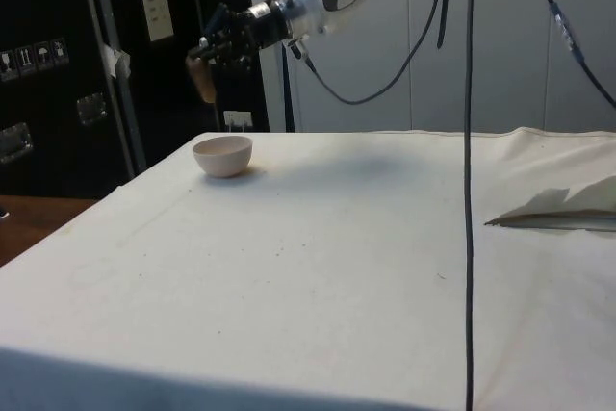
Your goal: Pour the coffee beans from the cup into the bowl.
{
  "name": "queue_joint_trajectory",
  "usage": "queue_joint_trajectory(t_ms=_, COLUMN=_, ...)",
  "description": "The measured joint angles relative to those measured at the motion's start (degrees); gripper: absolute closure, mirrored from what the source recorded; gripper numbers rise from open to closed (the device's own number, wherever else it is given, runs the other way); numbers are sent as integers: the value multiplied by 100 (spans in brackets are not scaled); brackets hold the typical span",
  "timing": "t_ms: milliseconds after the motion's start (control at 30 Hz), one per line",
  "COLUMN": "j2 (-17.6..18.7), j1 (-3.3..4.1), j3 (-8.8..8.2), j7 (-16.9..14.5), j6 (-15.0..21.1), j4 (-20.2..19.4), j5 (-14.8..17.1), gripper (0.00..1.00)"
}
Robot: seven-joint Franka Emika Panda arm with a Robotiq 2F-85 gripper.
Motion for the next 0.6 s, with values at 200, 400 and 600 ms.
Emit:
queue_joint_trajectory(t_ms=200, j2=74, j1=-11, j3=-63, j7=-23, j6=-172, j4=0, j5=183, gripper=100)
queue_joint_trajectory(t_ms=400, j2=132, j1=-29, j3=-115, j7=-34, j6=-332, j4=0, j5=372, gripper=100)
queue_joint_trajectory(t_ms=600, j2=166, j1=-40, j3=-149, j7=-40, j6=-481, j4=0, j5=533, gripper=100)
